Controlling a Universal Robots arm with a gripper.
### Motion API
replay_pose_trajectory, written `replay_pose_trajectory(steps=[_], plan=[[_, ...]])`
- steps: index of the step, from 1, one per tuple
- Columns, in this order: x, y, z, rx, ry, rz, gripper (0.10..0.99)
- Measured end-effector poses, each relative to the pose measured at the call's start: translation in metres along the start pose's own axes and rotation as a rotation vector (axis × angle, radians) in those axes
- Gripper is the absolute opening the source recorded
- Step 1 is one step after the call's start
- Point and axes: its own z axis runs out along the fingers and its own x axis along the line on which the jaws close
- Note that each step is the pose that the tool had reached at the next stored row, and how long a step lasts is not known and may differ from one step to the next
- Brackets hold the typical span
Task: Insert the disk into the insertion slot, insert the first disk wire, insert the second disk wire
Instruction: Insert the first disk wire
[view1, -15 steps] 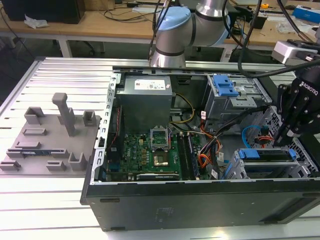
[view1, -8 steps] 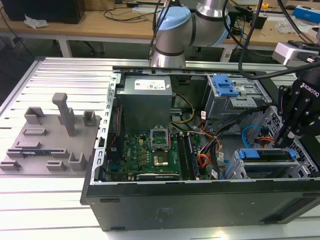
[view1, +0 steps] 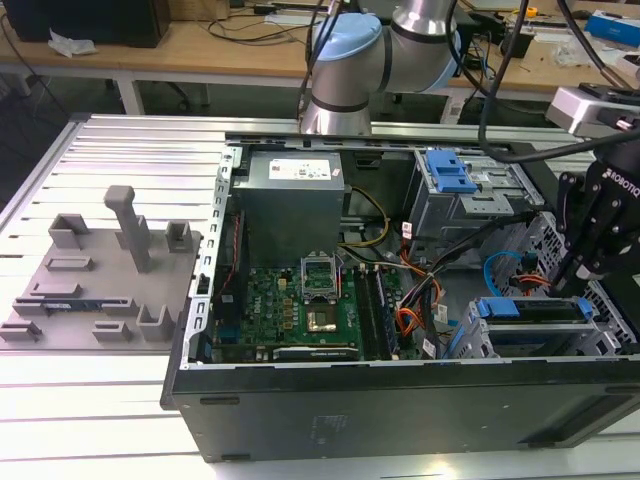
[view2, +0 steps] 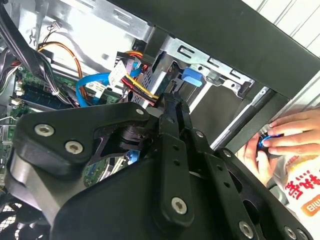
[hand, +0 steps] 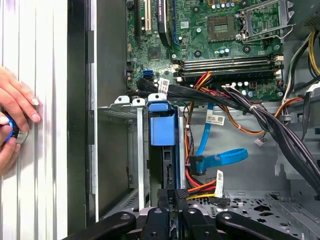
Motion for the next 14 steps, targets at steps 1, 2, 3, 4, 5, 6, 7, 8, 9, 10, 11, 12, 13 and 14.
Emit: replay_pose_trajectory(steps=[1,2,3,4,5,6,7,8,9,10,11,12,13,14], plan=[[0.0004,0.0000,0.0001,0.001,-0.0115,-0.001,0.165],[0.0008,0.0000,0.0002,0.001,-0.0288,-0.002,0.165],[0.0012,-0.0001,0.0002,0.002,-0.0394,-0.003,0.165],[0.0015,-0.0001,0.0003,0.002,-0.0428,-0.003,0.165],[0.0015,0.0000,0.0003,0.002,-0.0429,-0.003,0.165],[0.0016,-0.0001,0.0003,0.002,-0.0429,-0.003,0.165],[0.0016,-0.0001,0.0003,0.002,-0.0430,-0.003,0.165],[0.0016,-0.0001,0.0003,0.002,-0.0430,-0.003,0.165],[0.0016,-0.0001,0.0003,0.002,-0.0431,-0.003,0.165],[0.0017,-0.0001,0.0003,0.002,-0.0431,-0.003,0.165],[0.0017,-0.0001,0.0003,0.002,-0.0432,-0.003,0.165],[0.0017,-0.0001,0.0003,0.002,-0.0432,-0.003,0.165],[0.0018,-0.0001,0.0003,0.002,-0.0432,-0.003,0.165],[0.0021,-0.0001,0.0004,0.002,-0.0432,-0.002,0.165]])
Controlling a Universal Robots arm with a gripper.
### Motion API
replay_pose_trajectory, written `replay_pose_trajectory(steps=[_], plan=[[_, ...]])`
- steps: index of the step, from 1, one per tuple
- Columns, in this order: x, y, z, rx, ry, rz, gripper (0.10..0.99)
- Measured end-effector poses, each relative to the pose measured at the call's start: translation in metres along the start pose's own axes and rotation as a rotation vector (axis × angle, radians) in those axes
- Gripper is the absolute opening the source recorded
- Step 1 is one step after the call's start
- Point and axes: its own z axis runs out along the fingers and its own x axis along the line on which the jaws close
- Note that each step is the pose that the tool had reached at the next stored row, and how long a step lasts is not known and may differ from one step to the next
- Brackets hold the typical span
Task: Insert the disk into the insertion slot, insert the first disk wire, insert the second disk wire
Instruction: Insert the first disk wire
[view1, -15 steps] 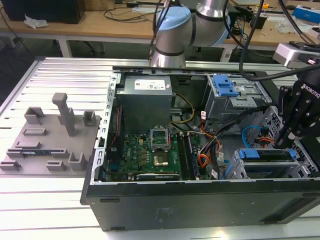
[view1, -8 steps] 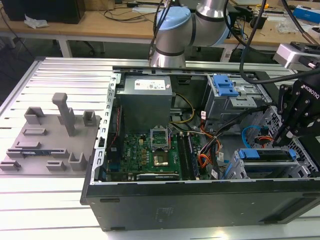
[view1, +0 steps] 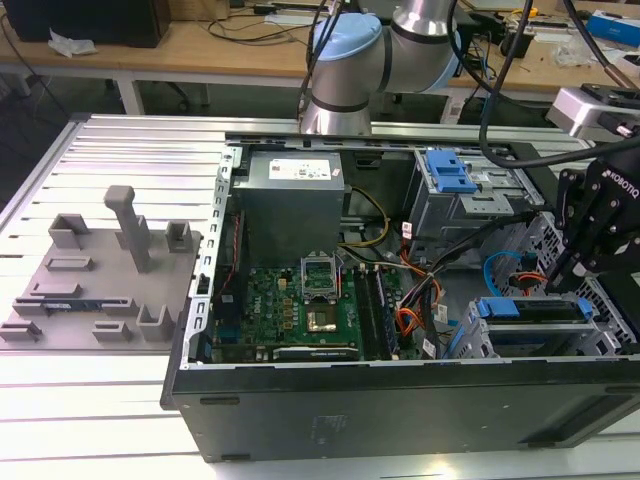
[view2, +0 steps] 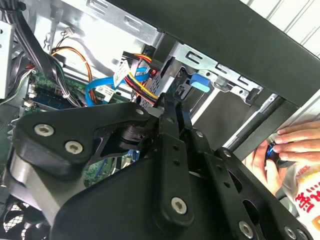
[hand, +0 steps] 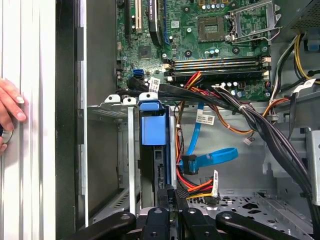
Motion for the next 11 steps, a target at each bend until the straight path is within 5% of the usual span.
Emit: replay_pose_trajectory(steps=[11], plan=[[0.0033,-0.0001,0.0009,0.000,0.0000,0.000,0.165]])
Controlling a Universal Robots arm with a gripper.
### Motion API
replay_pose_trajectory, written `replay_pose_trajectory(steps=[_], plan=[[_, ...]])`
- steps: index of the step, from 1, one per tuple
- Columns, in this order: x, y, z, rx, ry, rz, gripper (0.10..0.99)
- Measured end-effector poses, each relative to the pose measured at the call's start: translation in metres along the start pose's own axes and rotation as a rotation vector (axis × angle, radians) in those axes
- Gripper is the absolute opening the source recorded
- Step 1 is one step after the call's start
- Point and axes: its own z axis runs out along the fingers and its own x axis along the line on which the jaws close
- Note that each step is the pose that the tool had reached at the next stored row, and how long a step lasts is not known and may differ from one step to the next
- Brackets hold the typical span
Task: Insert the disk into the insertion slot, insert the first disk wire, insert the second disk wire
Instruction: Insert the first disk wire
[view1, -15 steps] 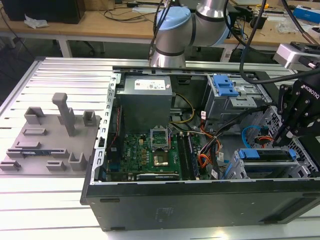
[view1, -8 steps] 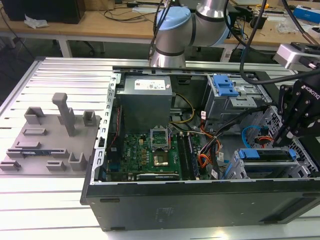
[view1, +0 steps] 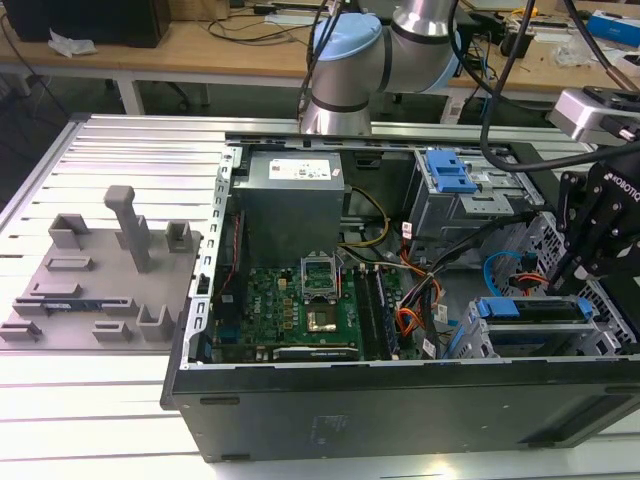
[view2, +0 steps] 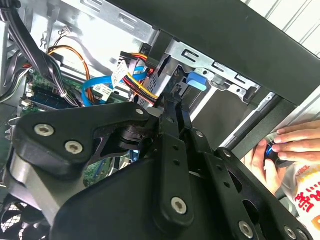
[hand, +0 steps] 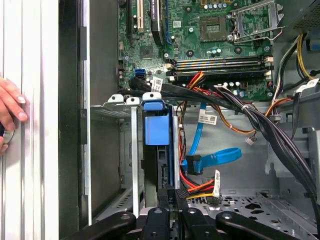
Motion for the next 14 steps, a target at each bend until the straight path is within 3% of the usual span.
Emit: replay_pose_trajectory(steps=[14], plan=[[0.0014,-0.0001,0.0016,-0.001,-0.0004,0.007,0.165]])
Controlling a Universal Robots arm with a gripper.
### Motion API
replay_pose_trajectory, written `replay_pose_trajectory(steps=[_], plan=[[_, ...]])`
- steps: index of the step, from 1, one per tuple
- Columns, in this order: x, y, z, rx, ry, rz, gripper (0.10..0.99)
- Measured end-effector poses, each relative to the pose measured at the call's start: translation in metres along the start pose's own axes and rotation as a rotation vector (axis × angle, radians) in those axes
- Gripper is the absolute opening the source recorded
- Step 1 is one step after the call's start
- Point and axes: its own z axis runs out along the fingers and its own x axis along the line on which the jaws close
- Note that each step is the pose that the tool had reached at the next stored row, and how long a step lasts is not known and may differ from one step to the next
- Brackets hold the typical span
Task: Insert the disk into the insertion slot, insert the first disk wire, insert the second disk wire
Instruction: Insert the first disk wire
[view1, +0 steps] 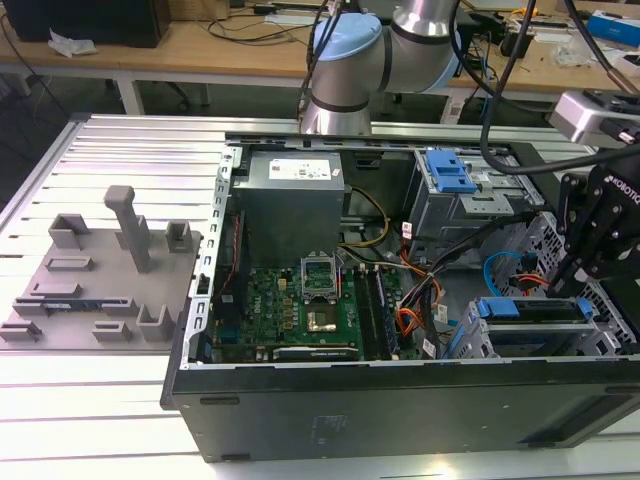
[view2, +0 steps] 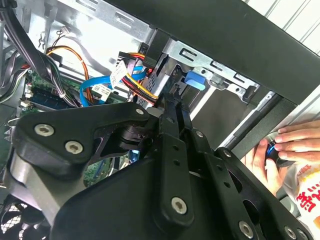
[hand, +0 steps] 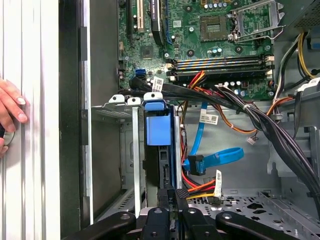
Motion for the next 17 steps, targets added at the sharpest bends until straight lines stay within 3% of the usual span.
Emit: replay_pose_trajectory(steps=[17], plan=[[0.0000,-0.0003,0.0038,0.000,0.0004,0.000,0.165]])
